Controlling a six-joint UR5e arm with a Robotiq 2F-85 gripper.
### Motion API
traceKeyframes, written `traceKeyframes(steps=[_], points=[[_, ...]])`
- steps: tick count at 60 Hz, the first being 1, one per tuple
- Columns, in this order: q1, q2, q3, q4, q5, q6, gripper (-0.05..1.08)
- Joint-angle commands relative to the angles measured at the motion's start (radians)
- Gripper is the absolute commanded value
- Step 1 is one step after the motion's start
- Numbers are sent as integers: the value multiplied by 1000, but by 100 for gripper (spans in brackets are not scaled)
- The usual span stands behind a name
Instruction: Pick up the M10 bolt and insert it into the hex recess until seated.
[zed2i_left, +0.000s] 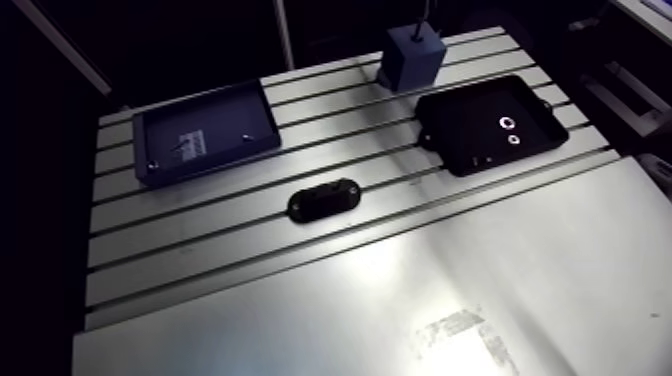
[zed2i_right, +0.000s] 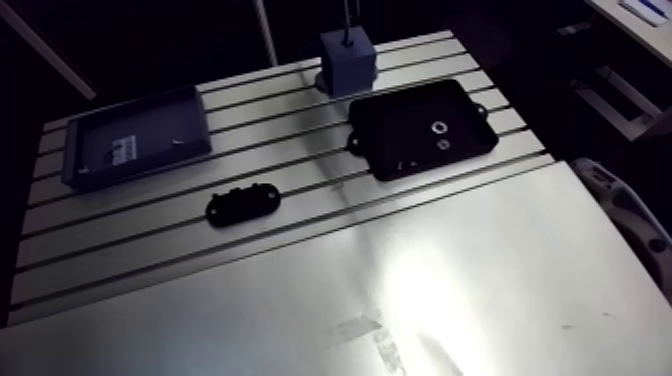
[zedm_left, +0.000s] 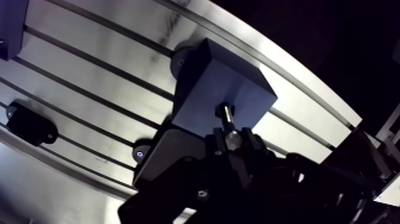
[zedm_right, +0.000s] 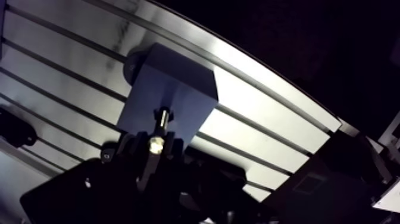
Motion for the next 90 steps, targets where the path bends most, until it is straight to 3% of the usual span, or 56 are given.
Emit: traceKeyframes(steps=[1, 61, 62, 63, 64, 65, 69, 71, 77, 90], points=[[0, 3, 0, -1, 0, 2, 94], [-2, 11, 6, -27, 3, -17, 92], [-2, 10, 9, -28, 0, -18, 83], [-2, 8, 10, -28, 0, -18, 63], [-2, 8, 10, -28, 0, -18, 63], [-2, 8, 12, -28, -1, -18, 43], [-2, 6, 15, -29, -4, -18, 36], [0, 5, 17, -29, -4, -18, 23], [1, 5, 20, -30, -5, -18, 15], [2, 6, 18, -31, -5, -16, 9]])
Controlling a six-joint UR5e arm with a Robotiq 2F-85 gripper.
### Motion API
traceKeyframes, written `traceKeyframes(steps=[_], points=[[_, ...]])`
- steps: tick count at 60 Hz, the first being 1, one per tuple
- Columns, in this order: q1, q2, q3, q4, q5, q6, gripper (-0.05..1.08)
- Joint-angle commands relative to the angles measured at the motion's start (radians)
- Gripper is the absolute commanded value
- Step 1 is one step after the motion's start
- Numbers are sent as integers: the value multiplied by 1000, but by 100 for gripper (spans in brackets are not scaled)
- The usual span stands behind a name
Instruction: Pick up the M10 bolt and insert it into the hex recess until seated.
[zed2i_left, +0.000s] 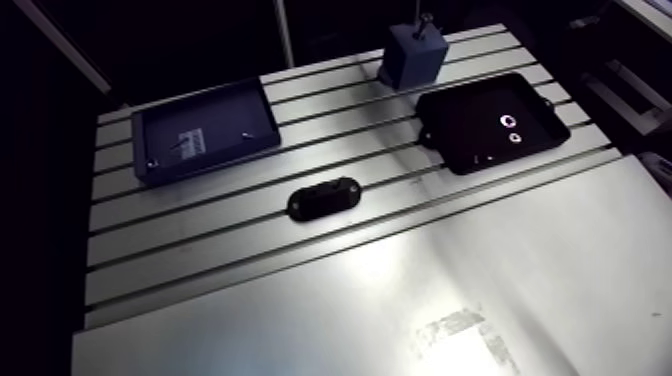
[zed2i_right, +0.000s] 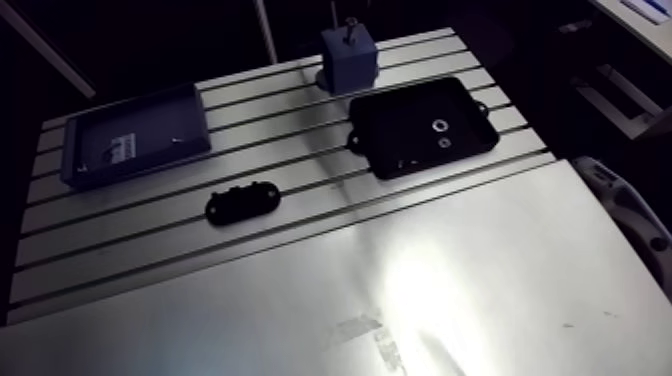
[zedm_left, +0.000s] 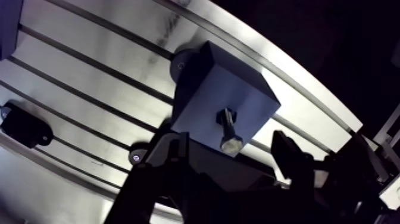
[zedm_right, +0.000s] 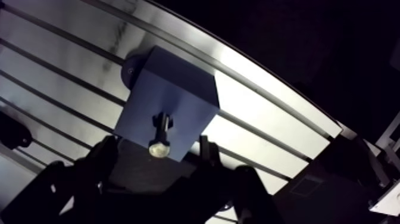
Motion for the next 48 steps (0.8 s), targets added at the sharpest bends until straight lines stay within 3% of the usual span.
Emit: traceKeyframes(steps=[1, 31, 48], points=[[0, 0, 1, -1, -1, 2, 9], [0, 2, -13, -1, -1, 2, 9], [-6, -37, 4, 4, 8, 10, 9]])
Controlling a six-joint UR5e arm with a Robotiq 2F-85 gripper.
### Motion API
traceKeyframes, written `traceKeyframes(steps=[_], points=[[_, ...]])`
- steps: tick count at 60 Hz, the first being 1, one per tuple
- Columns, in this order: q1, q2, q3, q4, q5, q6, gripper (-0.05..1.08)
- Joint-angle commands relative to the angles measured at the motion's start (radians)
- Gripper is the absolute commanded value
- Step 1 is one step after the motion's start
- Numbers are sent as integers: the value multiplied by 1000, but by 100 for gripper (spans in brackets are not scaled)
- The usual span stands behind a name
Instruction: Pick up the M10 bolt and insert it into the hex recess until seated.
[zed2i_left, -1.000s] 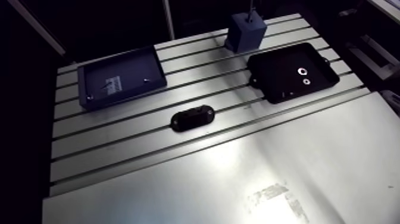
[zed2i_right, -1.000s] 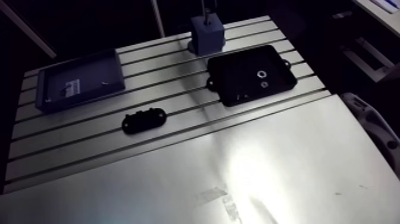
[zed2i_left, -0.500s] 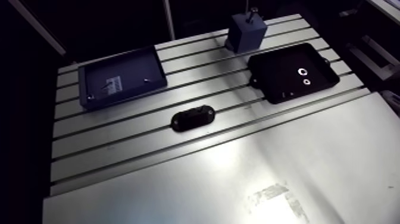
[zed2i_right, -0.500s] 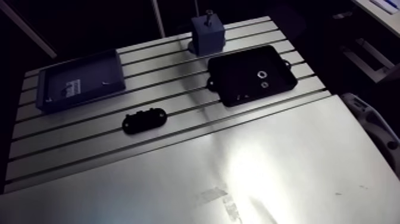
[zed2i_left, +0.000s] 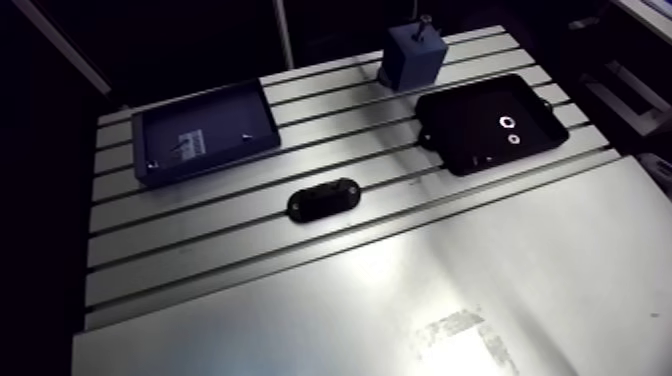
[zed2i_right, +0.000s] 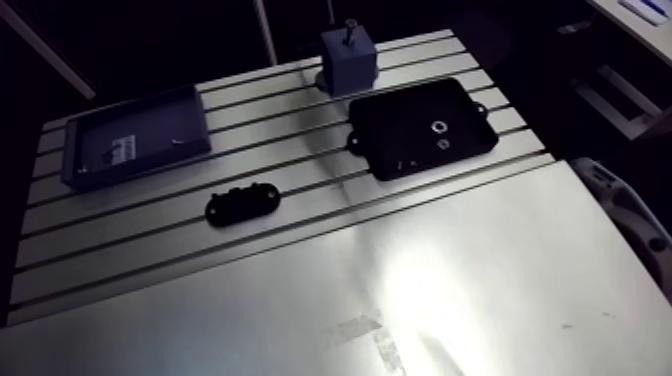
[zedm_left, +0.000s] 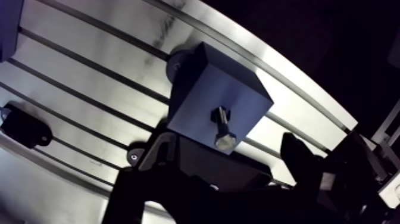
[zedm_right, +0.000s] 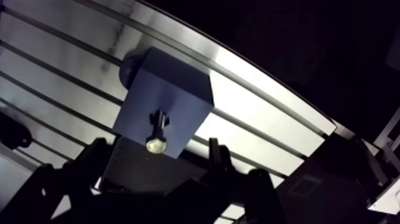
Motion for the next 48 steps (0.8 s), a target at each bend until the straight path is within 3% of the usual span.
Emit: traceKeyframes(steps=[1, 6, 10, 11, 16, 19, 21, 23, 29, 48], points=[[-6, -38, 16, 5, 9, 11, 9], [-8, -56, 27, 6, 15, 16, 16], [-14, -76, 38, 9, 35, 33, 26], [-16, -87, 44, 9, 47, 47, 32], [-21, -102, 55, 12, 69, 99, 47], [-24, -102, 60, 11, 71, 113, 51], [-32, -102, 68, 11, 71, 137, 63], [-32, -102, 68, 11, 71, 137, 63], [-45, -102, 83, 2, 73, 193, 93], [-42, -95, 96, -35, 73, 237, 102]])
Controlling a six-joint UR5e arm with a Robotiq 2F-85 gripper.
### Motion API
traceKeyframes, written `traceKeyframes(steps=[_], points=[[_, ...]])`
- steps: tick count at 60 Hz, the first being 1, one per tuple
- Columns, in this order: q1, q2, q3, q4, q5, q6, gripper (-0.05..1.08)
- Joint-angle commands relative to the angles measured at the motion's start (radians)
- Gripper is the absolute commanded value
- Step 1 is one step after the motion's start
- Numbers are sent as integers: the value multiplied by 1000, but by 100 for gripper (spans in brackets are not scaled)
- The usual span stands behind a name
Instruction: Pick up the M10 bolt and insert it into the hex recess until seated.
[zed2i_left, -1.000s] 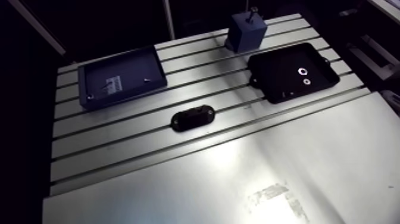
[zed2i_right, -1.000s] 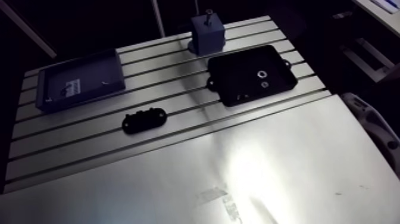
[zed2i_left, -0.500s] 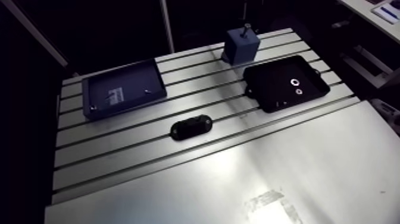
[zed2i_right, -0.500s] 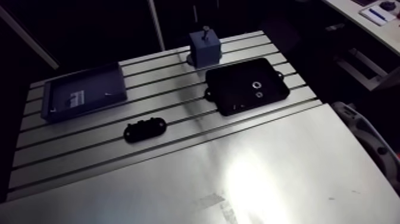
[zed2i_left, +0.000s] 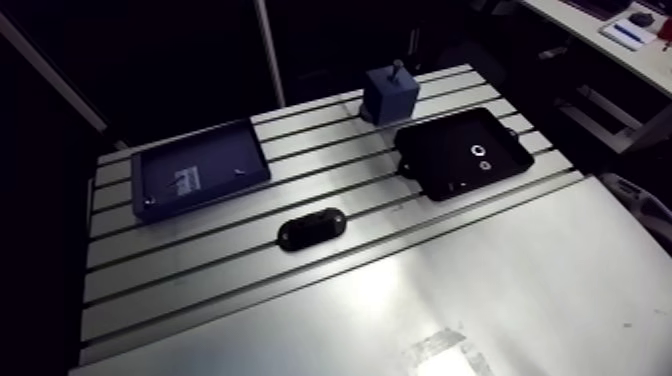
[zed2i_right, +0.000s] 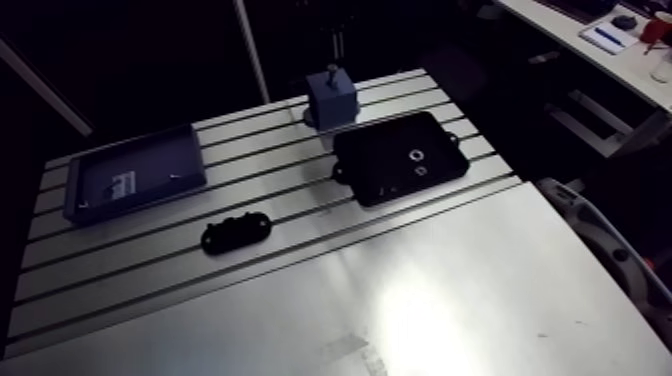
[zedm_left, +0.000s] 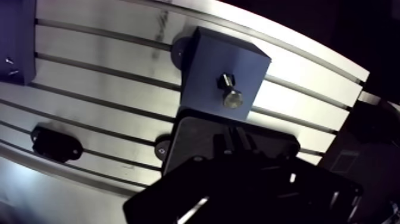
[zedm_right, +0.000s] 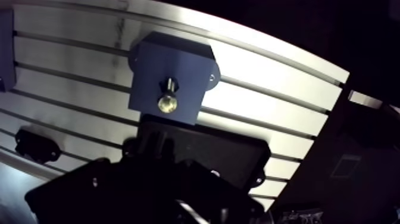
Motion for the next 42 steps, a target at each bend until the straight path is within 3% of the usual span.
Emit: traceKeyframes(steps=[1, 42], points=[[1, 3, 10, -28, 2, 29, 102], [6, 26, 18, -84, 4, 39, 103]])
